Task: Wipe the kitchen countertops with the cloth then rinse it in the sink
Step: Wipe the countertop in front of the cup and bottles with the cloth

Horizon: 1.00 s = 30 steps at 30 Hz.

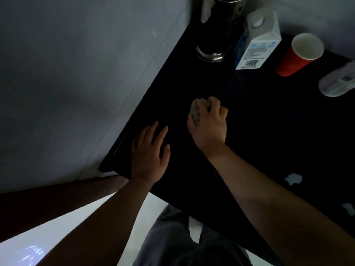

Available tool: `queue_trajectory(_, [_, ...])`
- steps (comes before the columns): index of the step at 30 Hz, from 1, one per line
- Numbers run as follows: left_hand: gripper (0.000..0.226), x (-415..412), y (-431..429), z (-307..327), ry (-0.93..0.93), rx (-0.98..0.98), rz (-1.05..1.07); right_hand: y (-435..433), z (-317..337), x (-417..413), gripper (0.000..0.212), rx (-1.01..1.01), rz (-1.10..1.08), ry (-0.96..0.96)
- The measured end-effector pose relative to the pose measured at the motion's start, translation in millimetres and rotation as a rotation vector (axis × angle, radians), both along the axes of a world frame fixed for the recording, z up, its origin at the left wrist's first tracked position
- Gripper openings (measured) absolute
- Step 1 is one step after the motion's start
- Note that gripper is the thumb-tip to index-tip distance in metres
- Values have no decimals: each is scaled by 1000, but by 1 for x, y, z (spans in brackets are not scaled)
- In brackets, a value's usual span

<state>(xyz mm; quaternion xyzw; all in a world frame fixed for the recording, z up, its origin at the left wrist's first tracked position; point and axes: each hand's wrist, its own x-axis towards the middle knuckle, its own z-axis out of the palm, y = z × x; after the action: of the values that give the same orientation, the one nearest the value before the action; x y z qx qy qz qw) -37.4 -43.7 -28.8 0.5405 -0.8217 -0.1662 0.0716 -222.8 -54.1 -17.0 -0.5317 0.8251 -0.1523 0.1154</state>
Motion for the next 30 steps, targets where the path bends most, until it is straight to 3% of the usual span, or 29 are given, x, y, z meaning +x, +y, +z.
queue_trajectory(7, [53,-2,0,5,-11,26,-6,76,3,-3,46,-28,311,52])
queue_trajectory(12, [54,-3,0,7,10,25,1,-3,3,-40,45,-13,-192,42])
queue_trajectory(15, [54,-4,-1,7,-8,17,-6,-37,6,-9,42,-102,-57,20])
queue_trajectory(17, [53,-3,-1,6,-13,3,-10,-17,2,19,44,-138,151,20])
queue_trajectory(20, [53,-2,-1,6,-23,-5,-12,37,-5,30,52,-148,251,21])
queue_trajectory(23, [53,-3,-1,5,-5,-6,-11,52,-10,-13,51,-123,186,64])
queue_trajectory(27, [52,-2,1,3,16,-20,-5,4,-2,-39,47,-50,-164,54])
queue_trajectory(30, [52,-6,3,9,-18,-1,-17,10,5,-21,48,-23,-68,25])
